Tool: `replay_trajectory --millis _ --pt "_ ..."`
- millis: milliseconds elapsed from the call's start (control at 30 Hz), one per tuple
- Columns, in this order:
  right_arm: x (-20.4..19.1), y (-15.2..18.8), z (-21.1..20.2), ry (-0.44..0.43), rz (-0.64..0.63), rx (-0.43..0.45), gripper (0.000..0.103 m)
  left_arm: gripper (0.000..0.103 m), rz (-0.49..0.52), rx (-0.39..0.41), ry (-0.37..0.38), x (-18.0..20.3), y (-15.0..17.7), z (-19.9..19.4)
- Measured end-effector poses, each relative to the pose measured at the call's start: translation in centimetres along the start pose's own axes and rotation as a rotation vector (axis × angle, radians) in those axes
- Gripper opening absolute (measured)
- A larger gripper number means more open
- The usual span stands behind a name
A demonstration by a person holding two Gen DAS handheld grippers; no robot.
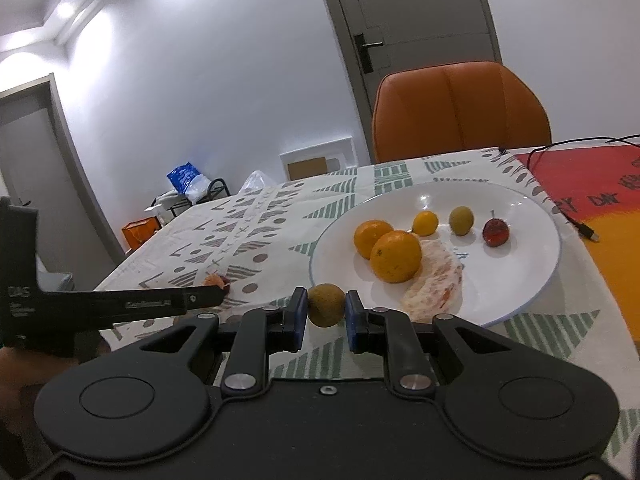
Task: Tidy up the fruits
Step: 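Carry the green-yellow fruit toward the plate with the right tool while the left tool grasps a pomelo segment, then open the right tool over the plate while the left tool lowers the pomelo segment onto it and opens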
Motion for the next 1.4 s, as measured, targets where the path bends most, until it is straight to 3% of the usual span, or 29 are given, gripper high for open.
replay_trajectory --millis 500,1400 --pt "0.5 -0.6 -2.0 -0.036 0.0 0.059 0.015 0.032 0.036 0.065 0.086 3.4 -1.4 -2.3" --pt "7.0 -1.9 -3.7 0.081 0.084 0.13 0.015 0.032 0.119 0.072 0.169 9.7 -2.0 -0.9"
Point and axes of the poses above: each gripper's, at about its wrist camera, not at the fingertips, and z roughly the way its jaws point, x to its right, y to its underside, the point moved 1 cm from there along z, roughly the way its jaws point, and after that the axes turned 7 degrees about -y, right-handed, at the moved point
